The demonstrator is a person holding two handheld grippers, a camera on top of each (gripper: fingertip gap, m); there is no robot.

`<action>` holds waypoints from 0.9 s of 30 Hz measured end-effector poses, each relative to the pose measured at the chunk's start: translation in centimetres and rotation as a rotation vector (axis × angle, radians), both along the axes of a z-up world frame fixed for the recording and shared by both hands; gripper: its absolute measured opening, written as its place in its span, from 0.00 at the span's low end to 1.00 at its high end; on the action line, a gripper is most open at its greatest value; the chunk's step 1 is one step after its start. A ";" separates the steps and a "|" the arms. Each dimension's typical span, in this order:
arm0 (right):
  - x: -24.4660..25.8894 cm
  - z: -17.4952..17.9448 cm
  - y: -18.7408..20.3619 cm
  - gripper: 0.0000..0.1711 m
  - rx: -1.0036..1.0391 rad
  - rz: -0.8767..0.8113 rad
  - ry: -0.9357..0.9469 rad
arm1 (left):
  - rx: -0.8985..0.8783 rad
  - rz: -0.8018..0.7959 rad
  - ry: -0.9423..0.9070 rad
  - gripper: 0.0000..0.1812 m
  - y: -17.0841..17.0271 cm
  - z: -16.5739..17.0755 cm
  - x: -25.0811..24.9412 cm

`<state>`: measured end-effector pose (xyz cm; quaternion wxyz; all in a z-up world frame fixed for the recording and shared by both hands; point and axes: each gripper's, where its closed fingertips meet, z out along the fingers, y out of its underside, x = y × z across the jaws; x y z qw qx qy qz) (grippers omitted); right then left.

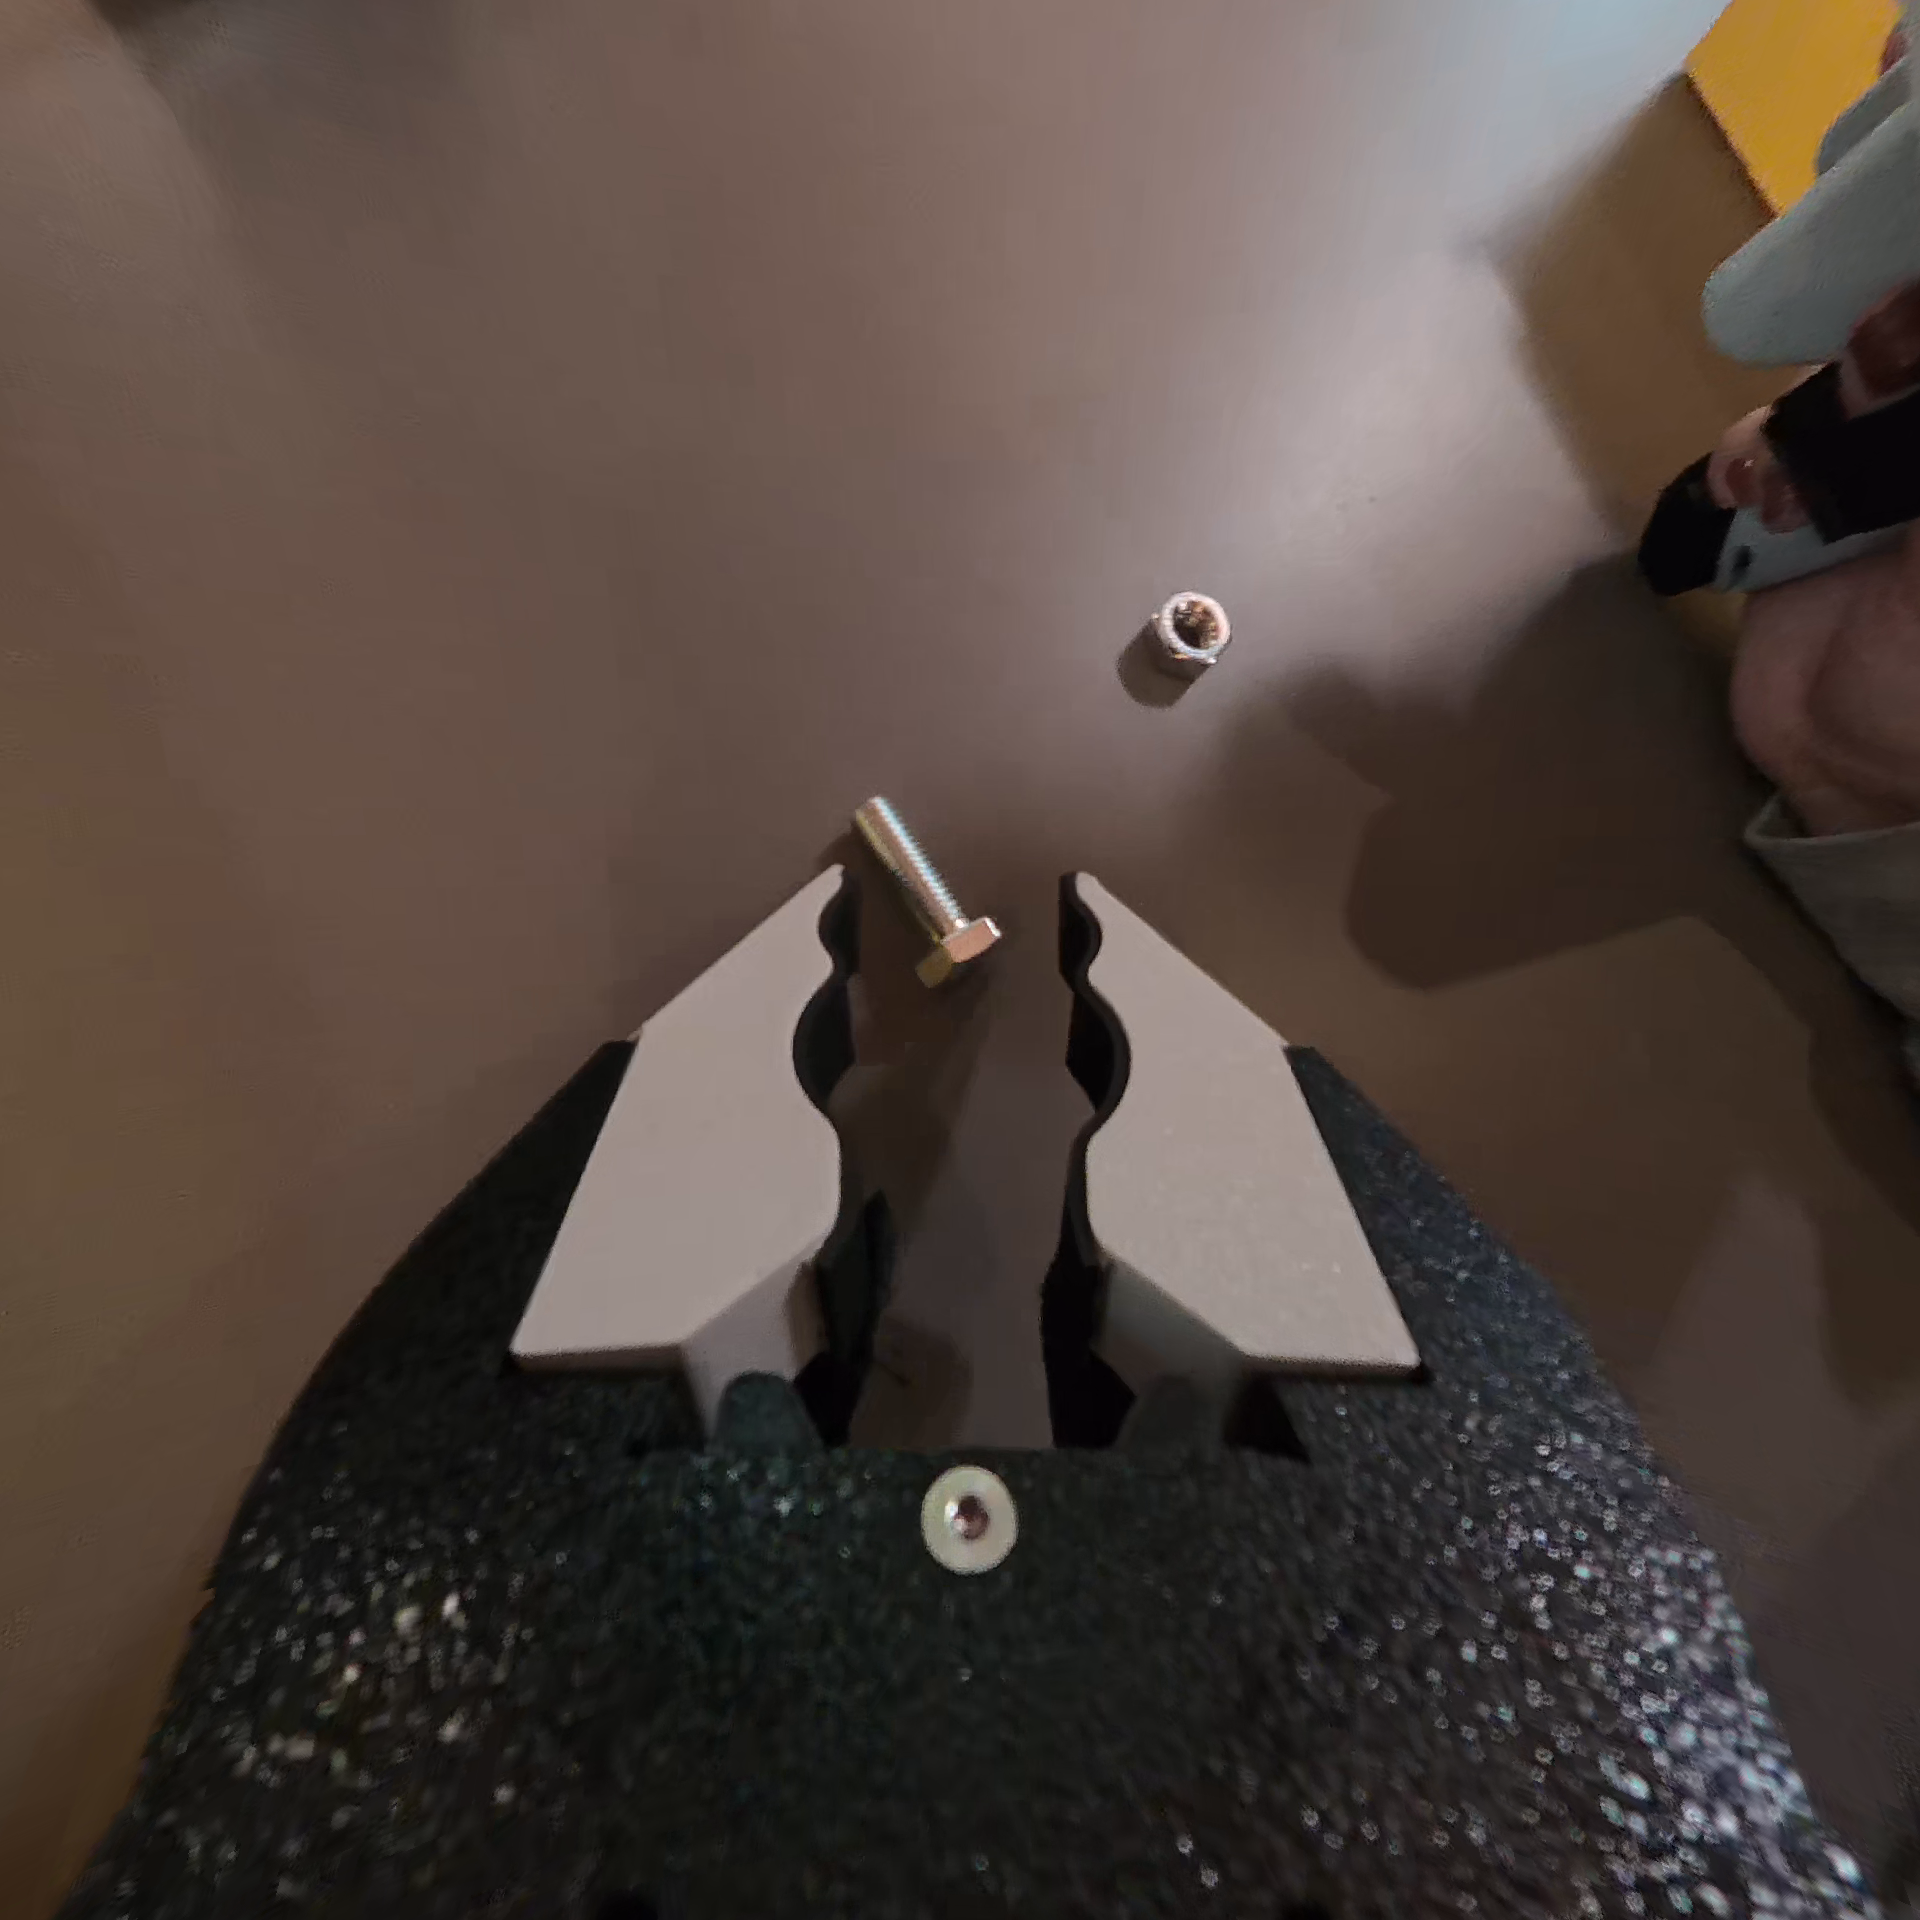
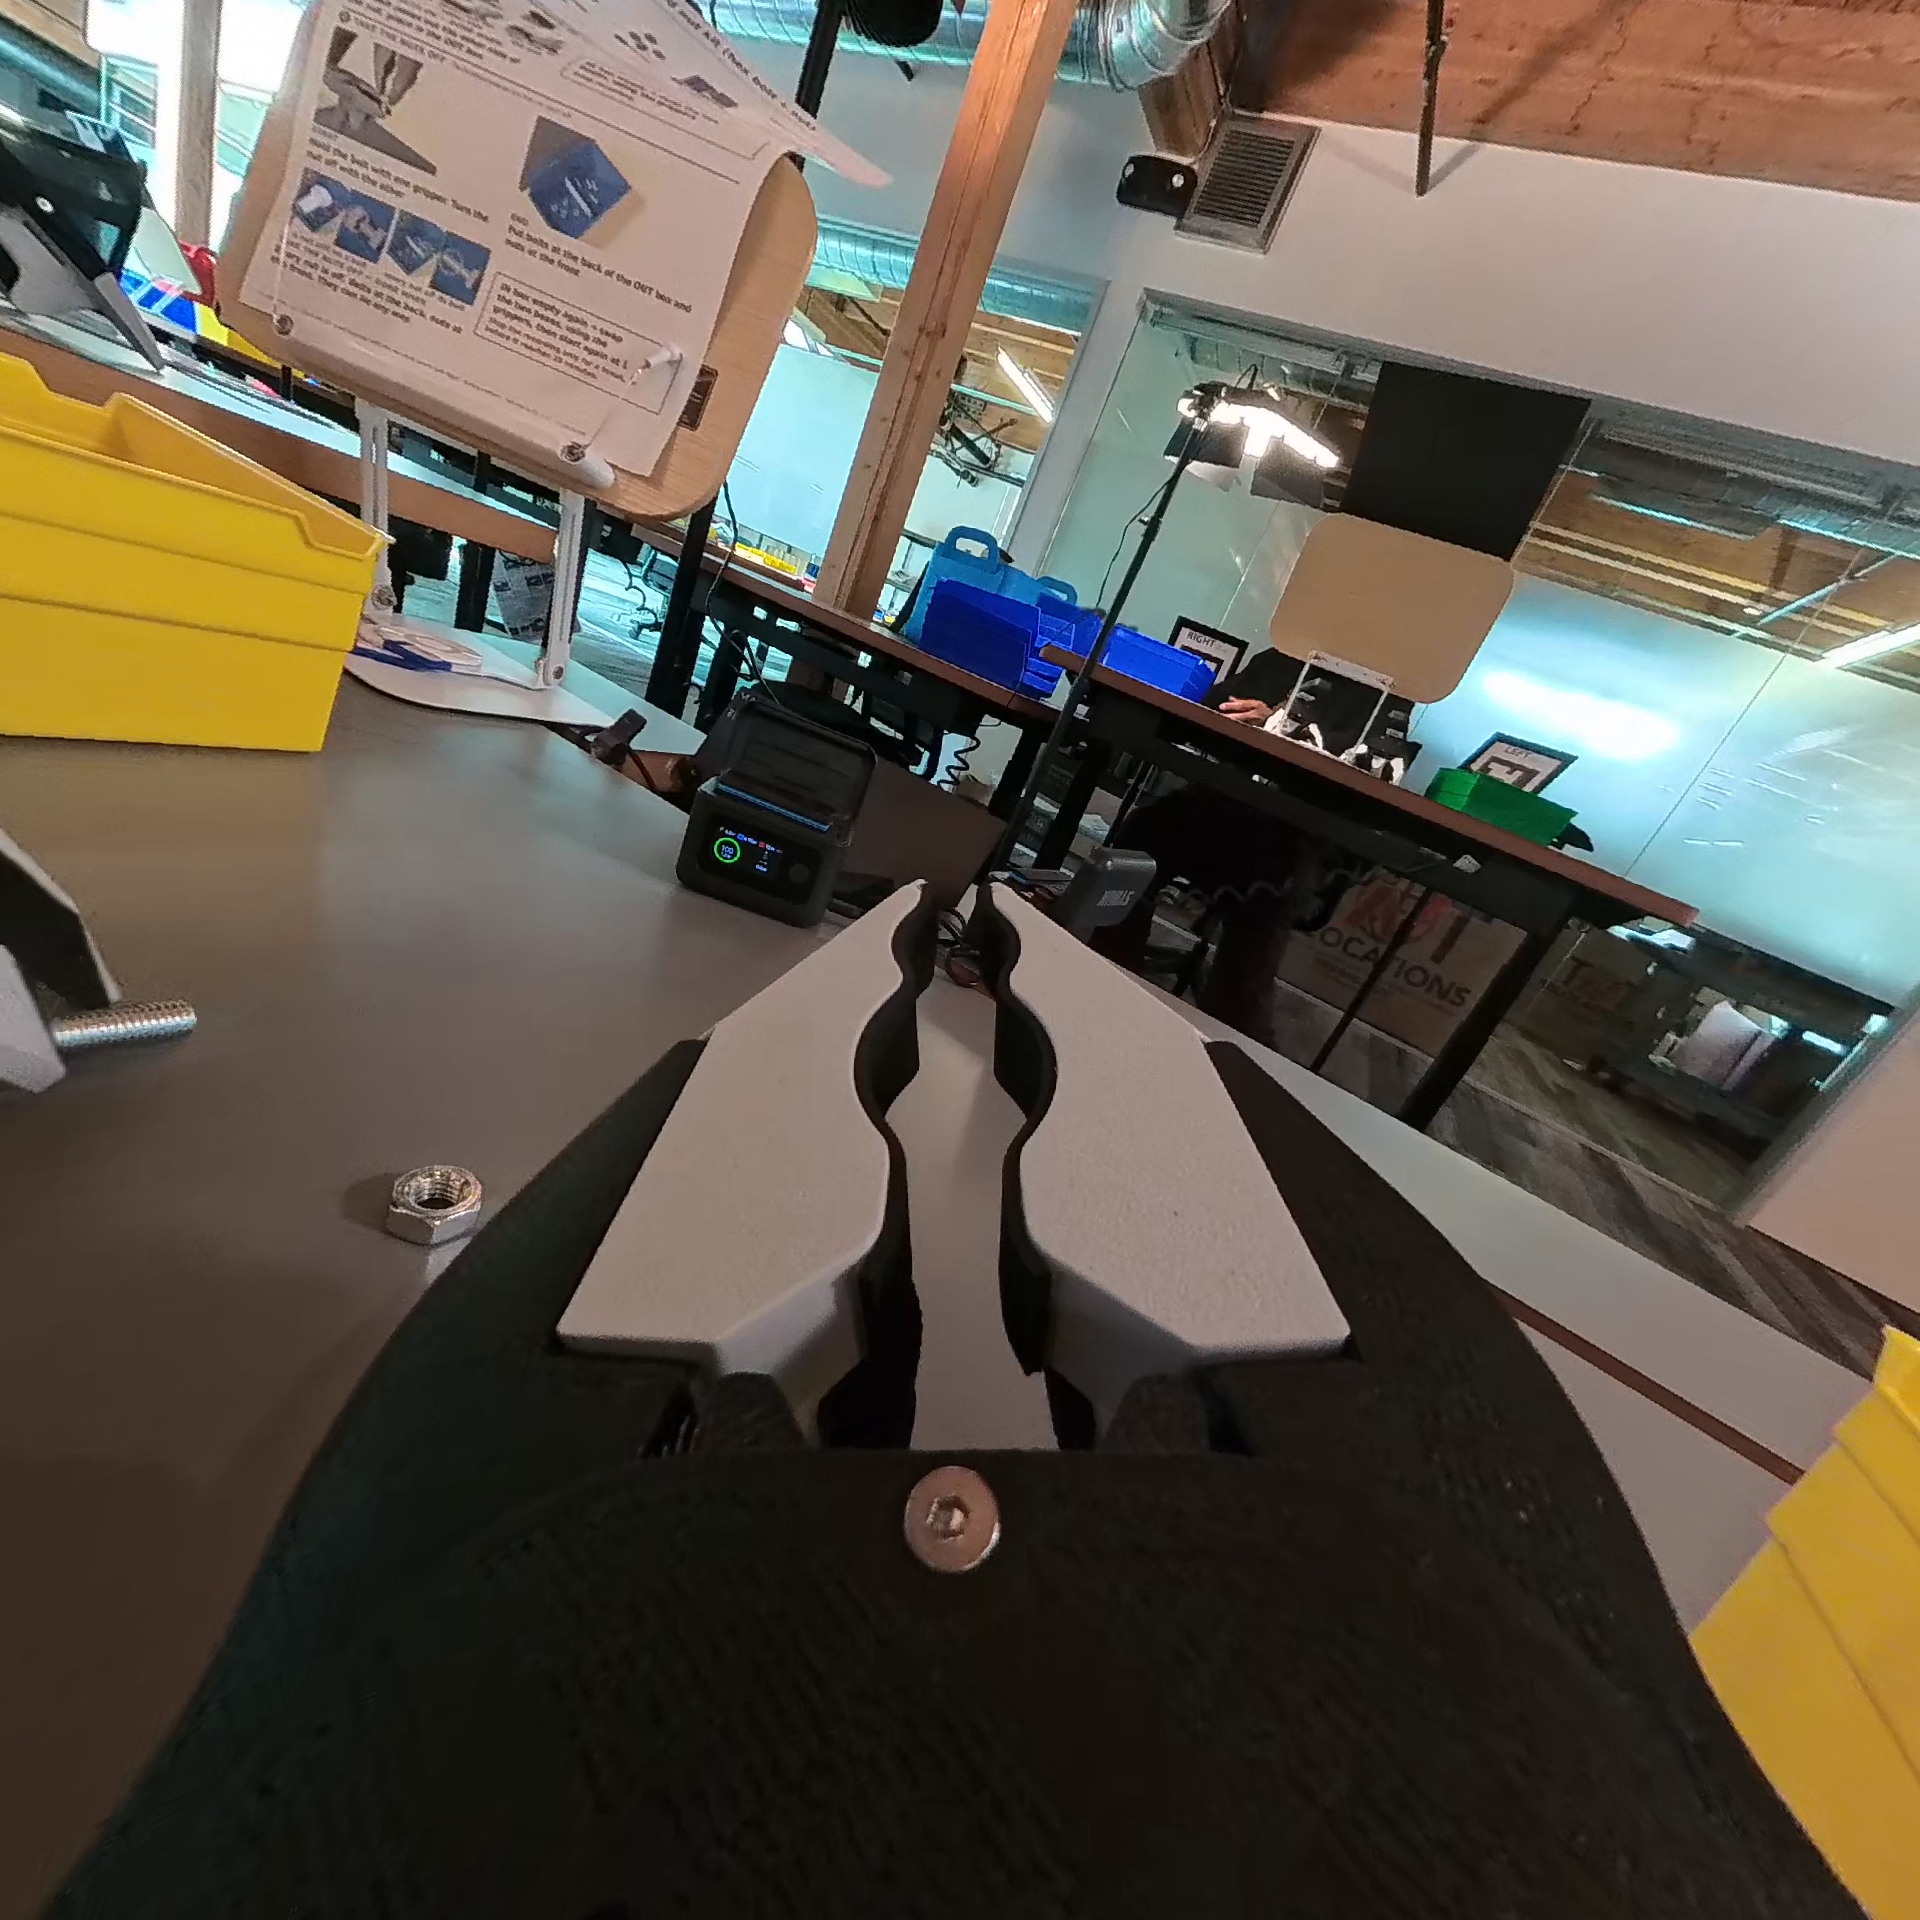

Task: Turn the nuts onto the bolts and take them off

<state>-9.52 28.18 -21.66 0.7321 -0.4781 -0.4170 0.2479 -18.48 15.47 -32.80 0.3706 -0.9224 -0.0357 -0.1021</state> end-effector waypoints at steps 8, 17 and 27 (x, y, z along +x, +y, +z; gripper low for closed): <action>-0.1 0.0 -0.1 0.03 0.002 0.007 -0.002 | -0.031 -0.020 0.040 0.08 -0.7 -0.5 -0.5; -1.8 0.1 -3.6 0.12 -0.054 0.271 0.022 | 0.401 -0.093 0.367 0.06 1.0 4.4 0.5; -3.0 -1.2 -10.9 0.14 -0.607 0.917 -0.062 | 0.731 -0.272 0.435 0.05 1.2 7.6 5.5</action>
